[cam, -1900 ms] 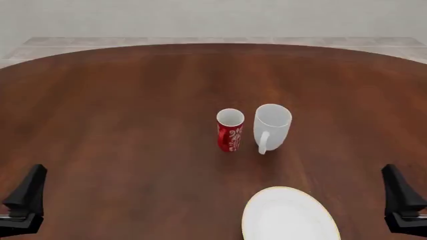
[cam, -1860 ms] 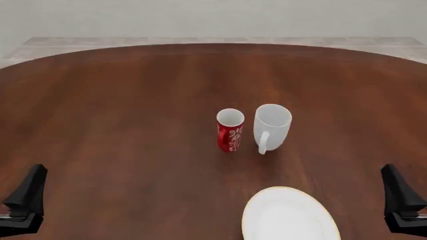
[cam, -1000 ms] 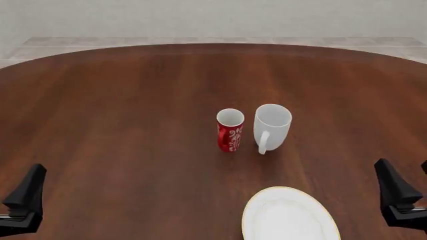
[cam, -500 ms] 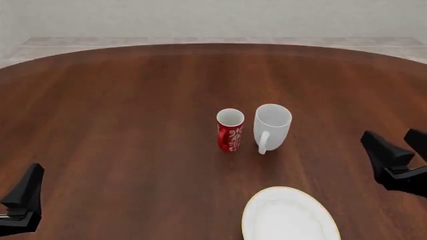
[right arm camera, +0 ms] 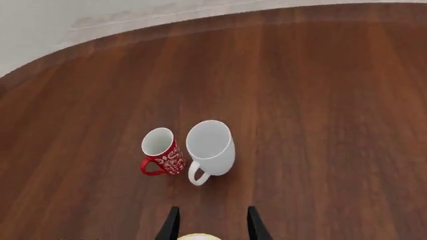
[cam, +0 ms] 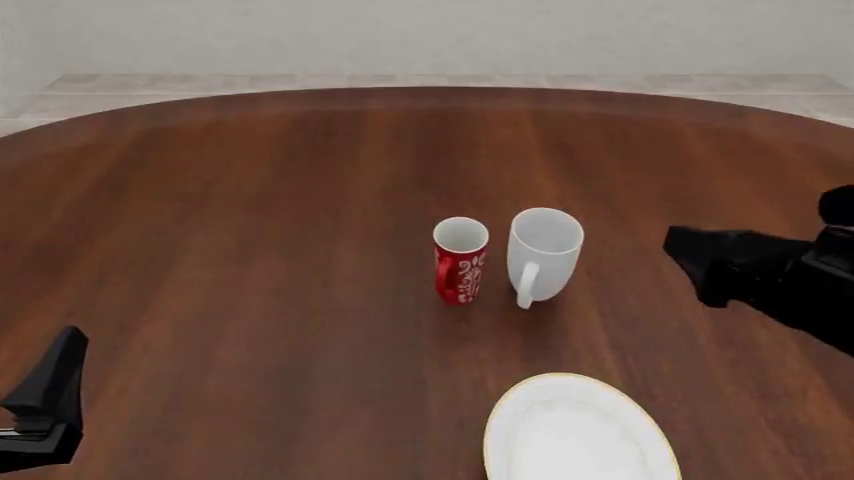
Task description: Put the white mug on the plate.
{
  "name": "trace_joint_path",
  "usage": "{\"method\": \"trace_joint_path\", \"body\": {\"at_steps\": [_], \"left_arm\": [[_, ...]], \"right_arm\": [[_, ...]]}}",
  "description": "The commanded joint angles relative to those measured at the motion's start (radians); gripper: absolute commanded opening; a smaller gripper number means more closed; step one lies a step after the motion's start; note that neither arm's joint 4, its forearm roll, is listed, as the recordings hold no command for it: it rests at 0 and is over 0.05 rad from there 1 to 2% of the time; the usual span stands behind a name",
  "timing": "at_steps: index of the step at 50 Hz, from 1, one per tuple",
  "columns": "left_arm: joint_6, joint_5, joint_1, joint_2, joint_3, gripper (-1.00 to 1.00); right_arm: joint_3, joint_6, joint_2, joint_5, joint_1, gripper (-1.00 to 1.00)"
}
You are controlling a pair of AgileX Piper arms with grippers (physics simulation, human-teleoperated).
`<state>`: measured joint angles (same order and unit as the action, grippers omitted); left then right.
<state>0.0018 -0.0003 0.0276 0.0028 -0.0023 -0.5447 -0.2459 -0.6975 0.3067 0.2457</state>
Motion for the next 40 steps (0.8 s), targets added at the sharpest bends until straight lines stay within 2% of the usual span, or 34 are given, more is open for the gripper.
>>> {"method": "trace_joint_path", "body": {"at_steps": [1,5,18,21,30,32,34,40], "left_arm": [[0.002,0.0,-0.001,0.0,-0.002,1.0],[-0.001,0.002,-0.001,0.0,0.0,1.0],[0.0,-0.001,-0.001,0.001,0.0,1.0],[-0.001,0.0,-0.001,0.0,0.001,1.0],[0.001,-0.002,-0.001,0.001,0.001,1.0],[-0.001,-0.002,-0.001,0.004,0.0,1.0],[0.0,-0.002,-0.001,0.0,0.002,1.0],[0.001,-0.002,-0.001,0.003,-0.001,1.0]], "right_arm": [[-0.113,-0.116,-0.098,0.117,0.034,1.0],[-0.114,-0.158,-0.116,0.122,0.058,1.0],[-0.158,-0.138,-0.236,0.121,0.103,1.0],[-0.174,-0.165,-0.273,0.132,0.127,1.0],[-0.235,-0.173,-0.328,0.177,0.13,1.0],[-0.243,-0.206,-0.351,0.19,0.141,1.0],[-0.262,-0.193,-0.365,0.203,0.132,1.0],[-0.299,-0.203,-0.413,0.208,0.128,1.0]]}}
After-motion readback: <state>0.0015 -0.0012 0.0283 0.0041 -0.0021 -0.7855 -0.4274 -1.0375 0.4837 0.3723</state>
